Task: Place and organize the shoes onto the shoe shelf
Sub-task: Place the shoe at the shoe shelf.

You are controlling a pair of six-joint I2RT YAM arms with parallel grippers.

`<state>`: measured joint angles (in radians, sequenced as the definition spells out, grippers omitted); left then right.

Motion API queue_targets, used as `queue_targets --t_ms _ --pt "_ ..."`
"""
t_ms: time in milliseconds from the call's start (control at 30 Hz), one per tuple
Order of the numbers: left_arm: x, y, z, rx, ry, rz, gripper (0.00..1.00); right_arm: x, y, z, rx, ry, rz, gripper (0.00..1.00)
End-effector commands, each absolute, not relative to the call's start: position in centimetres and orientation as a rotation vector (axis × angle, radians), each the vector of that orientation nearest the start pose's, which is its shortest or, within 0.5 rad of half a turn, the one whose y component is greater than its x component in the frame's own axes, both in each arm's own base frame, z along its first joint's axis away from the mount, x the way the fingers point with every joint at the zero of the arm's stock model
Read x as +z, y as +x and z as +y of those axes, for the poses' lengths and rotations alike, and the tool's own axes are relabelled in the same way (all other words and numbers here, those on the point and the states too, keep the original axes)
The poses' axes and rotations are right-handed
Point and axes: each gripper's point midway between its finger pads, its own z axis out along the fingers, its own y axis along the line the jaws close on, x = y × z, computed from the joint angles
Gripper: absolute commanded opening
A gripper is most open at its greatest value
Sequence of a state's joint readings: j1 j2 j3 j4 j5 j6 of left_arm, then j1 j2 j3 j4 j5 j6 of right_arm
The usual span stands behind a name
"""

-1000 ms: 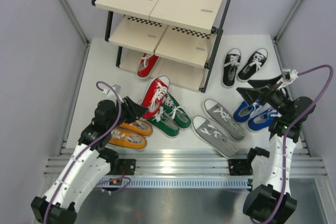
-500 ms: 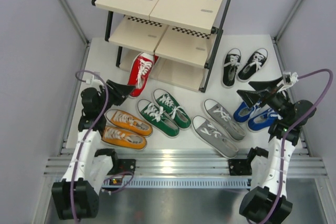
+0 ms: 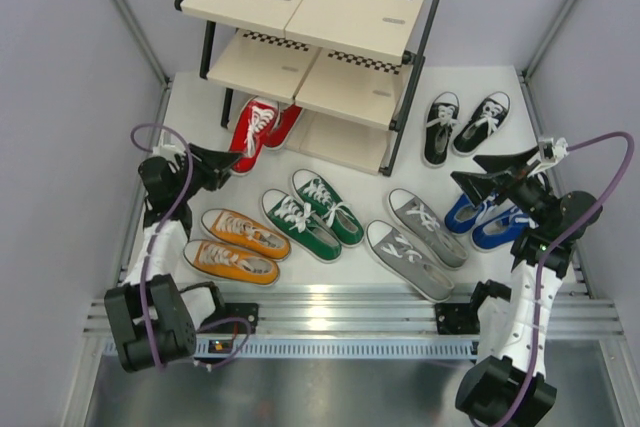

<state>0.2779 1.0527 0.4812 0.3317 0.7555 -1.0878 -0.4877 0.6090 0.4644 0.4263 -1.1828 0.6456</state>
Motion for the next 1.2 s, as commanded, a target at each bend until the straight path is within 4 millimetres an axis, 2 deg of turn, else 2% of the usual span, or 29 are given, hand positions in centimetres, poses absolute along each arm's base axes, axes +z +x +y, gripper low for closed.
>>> queue_targets --t_ms 0,33,233,400,433,467,533,600,633,700,733,833,1167 --pt "26.4 34.4 -5.7 -1.207 -0.424 1.639 0.00 29.3 23.5 6.7 0.824 -0.304 1.475 1.00" --pt "25.6 35.2 -5.3 -1.190 -0.439 1.653 0.00 29.3 23.5 6.7 0.822 -0.304 1.474 0.99" --pt "24.6 38.3 -3.9 -1.170 -0.457 1.634 0.00 29.3 23.5 6.6 0.817 -0.304 1.474 0.99" --pt "23.8 40.0 -3.5 -1.177 -0.454 1.630 0.00 29.3 23.4 6.6 0.809 -0.309 1.469 0.99" --pt "23.0 40.5 -3.4 -1.182 -0.459 1.640 0.00 29.4 23.4 6.6 0.804 -0.311 1.468 0.99" --pt "23.3 40.9 -3.2 -1.181 -0.443 1.630 0.00 29.3 23.4 6.6 0.808 -0.310 1.469 0.99" --pt "22.2 41.8 -3.0 -1.188 -0.460 1.639 0.00 29.4 23.4 6.6 0.804 -0.314 1.466 0.99" --pt "22.5 42.6 -2.7 -1.185 -0.438 1.607 0.00 29.4 23.4 6.6 0.800 -0.316 1.465 0.99" --pt "21.6 43.1 -2.6 -1.203 -0.467 1.616 0.00 29.4 23.4 6.6 0.798 -0.317 1.464 0.99" --pt "22.2 43.9 -2.4 -1.209 -0.439 1.577 0.00 29.4 23.4 6.6 0.793 -0.321 1.461 0.99" --pt "21.5 44.3 -2.3 -1.225 -0.465 1.579 0.00 29.3 23.3 6.6 0.792 -0.322 1.461 0.99" --pt "21.1 45.6 -2.0 -1.244 -0.477 1.570 0.00 29.3 23.3 6.5 0.787 -0.322 1.460 0.99" --pt "18.4 48.9 -2.1 -1.299 -0.463 1.631 0.00 29.3 23.2 6.5 0.770 -0.327 1.452 0.99"
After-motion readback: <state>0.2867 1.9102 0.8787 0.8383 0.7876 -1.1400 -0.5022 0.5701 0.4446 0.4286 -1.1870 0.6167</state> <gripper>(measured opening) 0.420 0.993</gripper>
